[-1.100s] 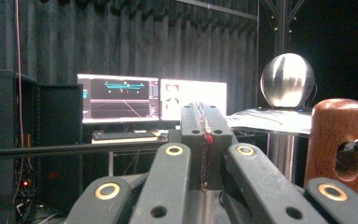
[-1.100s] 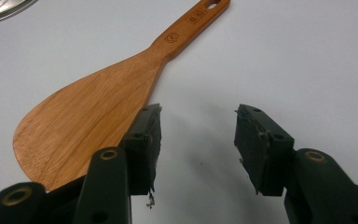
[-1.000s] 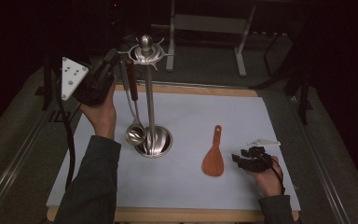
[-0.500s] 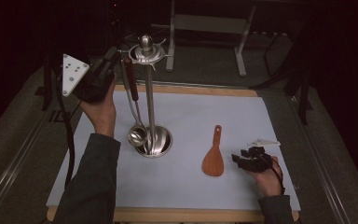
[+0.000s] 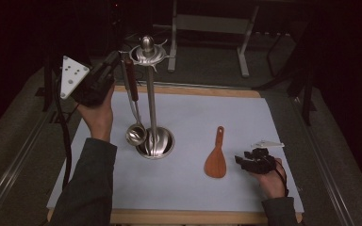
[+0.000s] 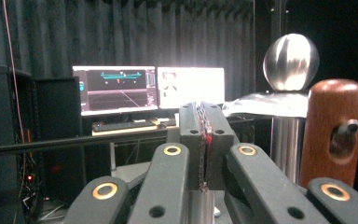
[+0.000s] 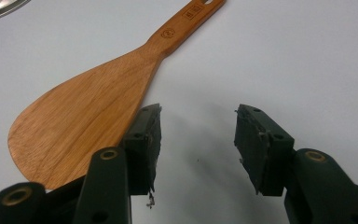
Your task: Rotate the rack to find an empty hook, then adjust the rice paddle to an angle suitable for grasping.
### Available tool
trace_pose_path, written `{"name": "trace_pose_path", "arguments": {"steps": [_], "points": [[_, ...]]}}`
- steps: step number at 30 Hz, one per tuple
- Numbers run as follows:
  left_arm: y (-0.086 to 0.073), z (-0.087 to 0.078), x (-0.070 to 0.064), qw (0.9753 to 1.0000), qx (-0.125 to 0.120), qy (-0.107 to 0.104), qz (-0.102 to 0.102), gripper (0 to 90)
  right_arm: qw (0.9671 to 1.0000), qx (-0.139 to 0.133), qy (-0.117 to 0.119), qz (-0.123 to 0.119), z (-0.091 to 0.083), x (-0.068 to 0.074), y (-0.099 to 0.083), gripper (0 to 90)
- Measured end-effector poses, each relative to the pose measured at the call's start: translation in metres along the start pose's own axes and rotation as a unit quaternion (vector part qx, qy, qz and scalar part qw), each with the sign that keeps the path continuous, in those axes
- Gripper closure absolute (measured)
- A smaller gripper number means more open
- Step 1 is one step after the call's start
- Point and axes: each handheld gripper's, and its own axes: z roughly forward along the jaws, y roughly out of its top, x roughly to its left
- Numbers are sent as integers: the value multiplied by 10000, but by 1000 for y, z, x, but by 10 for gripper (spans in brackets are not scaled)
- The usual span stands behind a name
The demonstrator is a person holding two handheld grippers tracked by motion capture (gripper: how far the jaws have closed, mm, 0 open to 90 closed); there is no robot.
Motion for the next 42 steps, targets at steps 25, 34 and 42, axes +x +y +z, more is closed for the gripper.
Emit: {"name": "trace_pose_path", "arguments": {"steps": [25,34,42], "points": [[-102,-65,11,9955,887,92,-334,853,10000,9,10,-10,1,2,-1,506],[-164,-90,16,9845,1660,255,-508,850,9999,56,41,-79,6,7,-1,505],[-203,-99,12,9738,2212,241,-465,820,9999,-9,42,-134,10,15,3,506]]}}
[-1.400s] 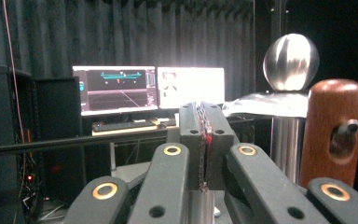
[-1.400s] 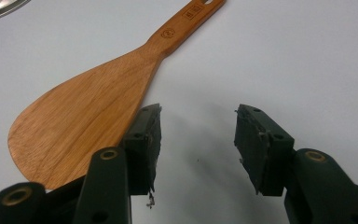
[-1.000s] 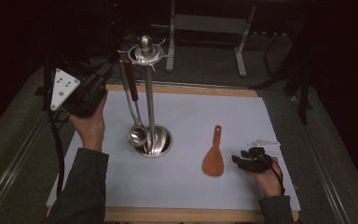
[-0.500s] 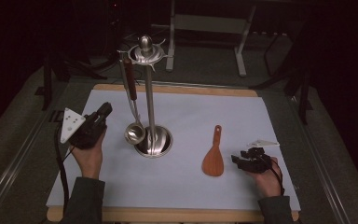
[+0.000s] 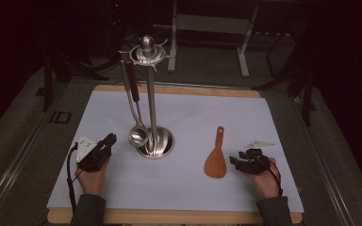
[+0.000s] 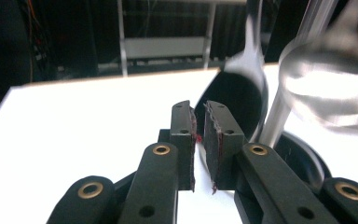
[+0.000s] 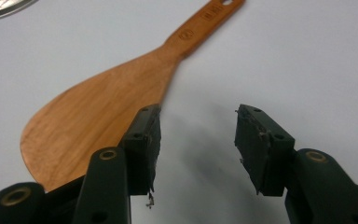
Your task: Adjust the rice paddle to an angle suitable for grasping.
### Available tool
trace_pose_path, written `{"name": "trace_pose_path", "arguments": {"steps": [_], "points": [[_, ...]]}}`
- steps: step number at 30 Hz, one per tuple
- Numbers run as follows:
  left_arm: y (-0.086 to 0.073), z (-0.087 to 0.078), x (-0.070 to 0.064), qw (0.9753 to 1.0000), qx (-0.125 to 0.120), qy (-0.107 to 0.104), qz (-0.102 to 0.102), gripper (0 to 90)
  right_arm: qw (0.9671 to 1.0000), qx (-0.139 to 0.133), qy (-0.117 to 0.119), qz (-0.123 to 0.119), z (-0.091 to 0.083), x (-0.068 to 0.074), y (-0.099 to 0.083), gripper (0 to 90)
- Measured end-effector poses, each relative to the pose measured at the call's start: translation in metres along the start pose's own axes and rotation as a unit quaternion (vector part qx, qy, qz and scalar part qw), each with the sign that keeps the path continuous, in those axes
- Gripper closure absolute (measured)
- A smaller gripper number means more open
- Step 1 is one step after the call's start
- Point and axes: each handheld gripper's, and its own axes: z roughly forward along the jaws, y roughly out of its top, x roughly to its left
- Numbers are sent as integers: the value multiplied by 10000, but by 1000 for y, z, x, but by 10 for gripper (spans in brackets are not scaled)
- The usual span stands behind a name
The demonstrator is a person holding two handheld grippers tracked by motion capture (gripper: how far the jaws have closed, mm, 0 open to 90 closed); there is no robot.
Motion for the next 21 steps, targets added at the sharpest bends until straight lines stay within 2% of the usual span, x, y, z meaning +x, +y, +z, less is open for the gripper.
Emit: {"name": "trace_pose_path", "arguments": {"steps": [1,5,8,9,12,13,16,21], "points": [[-10,3,-1,9999,152,-8,11,816,10000,6,-1,-23,1,2,1,515],[-21,10,0,9991,407,-77,-23,807,9999,16,84,-121,7,12,7,616],[-25,13,1,9988,482,-78,-85,796,9997,-14,91,-240,15,23,11,748],[-27,16,2,9983,573,-79,-93,793,9996,0,77,-262,18,26,13,797],[-28,17,1,9981,603,-121,-83,779,9992,54,79,-379,26,34,18,849],[-28,17,0,9980,619,-128,-43,774,9983,118,106,-554,32,42,23,891],[-28,17,-2,9978,647,-129,32,774,9968,173,138,-767,41,54,34,900],[-29,17,-4,9977,657,-155,72,771,9968,260,231,-714,59,63,47,900]]}}
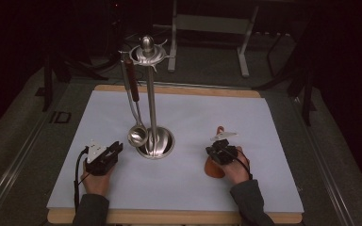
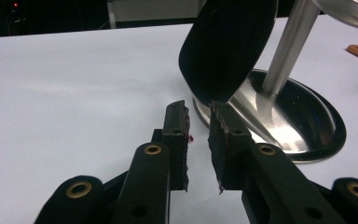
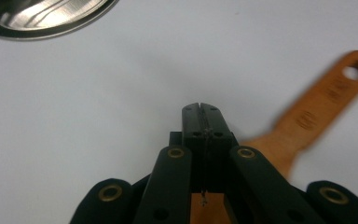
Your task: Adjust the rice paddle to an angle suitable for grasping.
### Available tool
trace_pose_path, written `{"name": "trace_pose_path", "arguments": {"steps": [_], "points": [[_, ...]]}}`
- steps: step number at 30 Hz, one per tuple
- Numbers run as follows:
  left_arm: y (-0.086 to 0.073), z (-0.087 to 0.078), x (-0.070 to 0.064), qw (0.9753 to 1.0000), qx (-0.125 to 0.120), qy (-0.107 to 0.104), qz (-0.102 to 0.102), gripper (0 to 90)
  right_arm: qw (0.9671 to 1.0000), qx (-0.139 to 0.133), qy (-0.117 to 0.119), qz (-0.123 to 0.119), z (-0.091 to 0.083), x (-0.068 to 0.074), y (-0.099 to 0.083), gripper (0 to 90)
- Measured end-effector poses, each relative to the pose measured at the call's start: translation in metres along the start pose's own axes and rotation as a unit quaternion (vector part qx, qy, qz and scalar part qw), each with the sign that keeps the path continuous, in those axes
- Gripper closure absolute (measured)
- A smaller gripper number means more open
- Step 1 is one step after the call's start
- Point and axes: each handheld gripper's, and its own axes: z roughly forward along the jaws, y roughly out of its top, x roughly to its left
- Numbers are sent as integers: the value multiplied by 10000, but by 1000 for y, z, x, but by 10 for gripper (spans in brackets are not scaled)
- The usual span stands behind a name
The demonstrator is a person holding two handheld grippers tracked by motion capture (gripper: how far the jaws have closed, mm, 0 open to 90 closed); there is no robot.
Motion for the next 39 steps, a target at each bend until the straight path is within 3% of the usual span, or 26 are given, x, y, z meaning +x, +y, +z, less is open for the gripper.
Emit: {"name": "trace_pose_path", "arguments": {"steps": [5,17,25,32,39], "points": [[0,0,-1,10000,24,-19,22,770,9998,193,2,-2,14,3,0,900],[0,1,-1,10000,42,-9,54,770,9991,376,176,-109,-5,1,-15,900],[0,1,-1,10000,37,-11,51,770,9989,446,159,-54,-17,-11,-25,899],[0,0,-1,10000,25,-15,36,770,9993,330,-47,-141,-25,-24,-8,804],[0,0,-1,10000,34,-20,52,767,9991,377,-170,-5,-14,-36,6,752]]}}
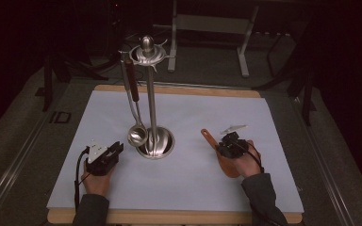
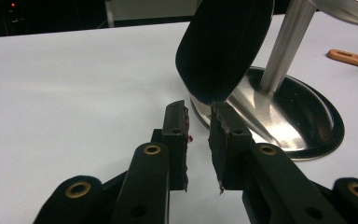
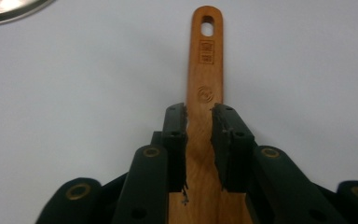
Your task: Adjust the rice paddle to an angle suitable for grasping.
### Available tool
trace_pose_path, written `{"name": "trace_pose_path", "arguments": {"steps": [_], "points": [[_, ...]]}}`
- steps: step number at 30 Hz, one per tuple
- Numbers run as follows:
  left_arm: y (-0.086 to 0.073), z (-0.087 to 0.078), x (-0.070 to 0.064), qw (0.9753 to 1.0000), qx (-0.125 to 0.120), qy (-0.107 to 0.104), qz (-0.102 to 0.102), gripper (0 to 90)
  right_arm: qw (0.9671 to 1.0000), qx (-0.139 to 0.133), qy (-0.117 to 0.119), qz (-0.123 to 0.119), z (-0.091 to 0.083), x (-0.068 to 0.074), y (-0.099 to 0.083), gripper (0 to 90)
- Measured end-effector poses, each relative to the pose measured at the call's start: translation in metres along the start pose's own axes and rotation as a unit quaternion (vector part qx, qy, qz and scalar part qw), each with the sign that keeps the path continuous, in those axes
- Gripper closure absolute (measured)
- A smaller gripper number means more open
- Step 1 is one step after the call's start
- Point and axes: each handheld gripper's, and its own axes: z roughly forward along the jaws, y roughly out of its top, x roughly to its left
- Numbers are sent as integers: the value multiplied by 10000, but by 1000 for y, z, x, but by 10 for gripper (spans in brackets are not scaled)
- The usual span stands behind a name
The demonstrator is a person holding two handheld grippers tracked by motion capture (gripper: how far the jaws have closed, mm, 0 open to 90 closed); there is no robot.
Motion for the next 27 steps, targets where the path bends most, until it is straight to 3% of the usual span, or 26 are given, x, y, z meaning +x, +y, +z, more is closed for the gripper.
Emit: {"name": "trace_pose_path", "arguments": {"steps": [5,11,17,27], "points": [[0,0,0,10000,5,3,-7,767,9999,105,-2,-13,9,-3,9,726],[0,0,0,10000,-1,-3,-13,767,9998,89,19,162,20,-6,14,660],[0,0,0,10000,4,-6,-14,766,9996,194,-122,176,32,-3,16,653],[0,0,0,10000,0,-11,-6,766,9984,314,-243,391,23,-13,5,661]]}}
